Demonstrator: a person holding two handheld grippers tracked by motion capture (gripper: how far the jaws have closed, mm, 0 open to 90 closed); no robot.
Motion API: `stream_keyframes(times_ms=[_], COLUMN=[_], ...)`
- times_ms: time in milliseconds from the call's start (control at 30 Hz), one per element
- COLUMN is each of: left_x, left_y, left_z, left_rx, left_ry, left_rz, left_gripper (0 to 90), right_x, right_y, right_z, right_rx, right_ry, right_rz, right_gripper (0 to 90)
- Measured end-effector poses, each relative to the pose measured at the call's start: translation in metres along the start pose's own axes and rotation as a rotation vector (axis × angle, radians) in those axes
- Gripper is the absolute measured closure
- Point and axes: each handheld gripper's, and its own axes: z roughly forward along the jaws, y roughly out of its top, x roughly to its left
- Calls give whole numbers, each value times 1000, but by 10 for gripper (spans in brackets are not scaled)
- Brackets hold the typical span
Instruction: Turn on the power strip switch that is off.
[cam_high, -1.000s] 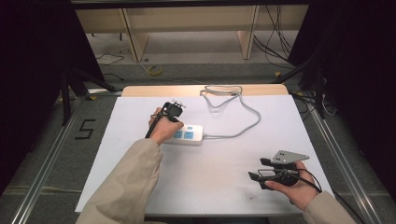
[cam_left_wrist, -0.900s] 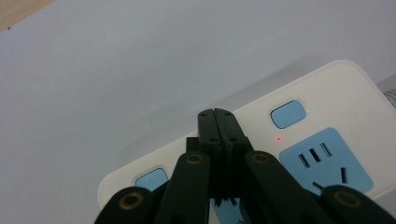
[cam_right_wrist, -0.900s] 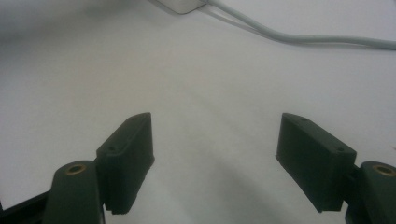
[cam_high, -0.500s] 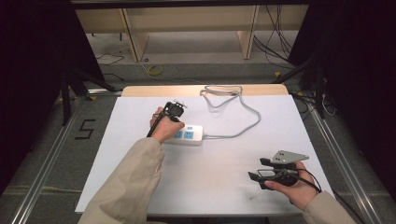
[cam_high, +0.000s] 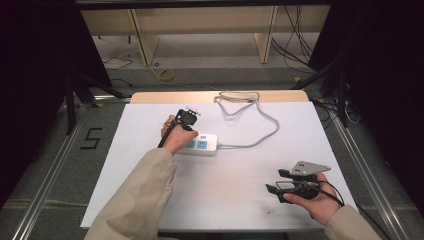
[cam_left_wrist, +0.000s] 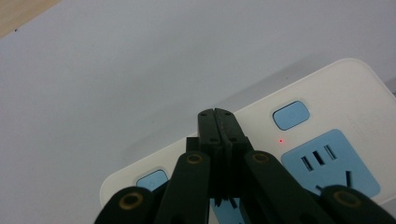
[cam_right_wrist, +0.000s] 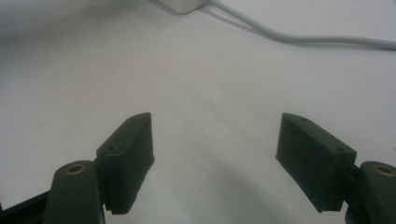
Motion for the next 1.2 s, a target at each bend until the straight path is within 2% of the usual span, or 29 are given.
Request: stream_keyframes(times_ms=[133,300,567,600,633,700,767,867,1000,1067,1100,1200], left_x=[0,2,3,3,4,3,3,3,6,7,7,5], left_y=[0,-1,-5,-5,-6,-6,-7,-8,-12,-13,-14,-17], left_z=[0,0,-3,-4,-5,-10,-15,-21,-29,-32,-34,-37], left_rx=[-6,-29,-53,-61,-71,-106,-125,-140,-167,-193,-197,-182], left_ry=[2,-3,1,3,7,12,-10,-17,-15,26,31,13], left_rz=[1,-22,-17,-12,-5,-18,-30,-29,-43,-24,-15,-7], left_gripper=[898,898,895,890,813,812,804,773,672,563,514,345], right_x=[0,-1,-1,-1,-1,-1,-1,-1,-1,-1,-1,-1], right_y=[0,-1,-1,-1,-1,-1,-1,-1,-1,-1,-1,-1], right_z=[0,0,-1,-1,-1,-1,0,0,0,0,0,1], right_rx=[-1,1,0,1,0,1,-1,0,0,1,2,5], right_ry=[-2,-2,-5,-5,-4,-3,-5,-6,-5,-4,-3,-1], right_rz=[0,4,6,4,4,5,8,7,9,10,6,6], right_gripper=[276,276,276,275,276,276,275,275,275,275,275,275])
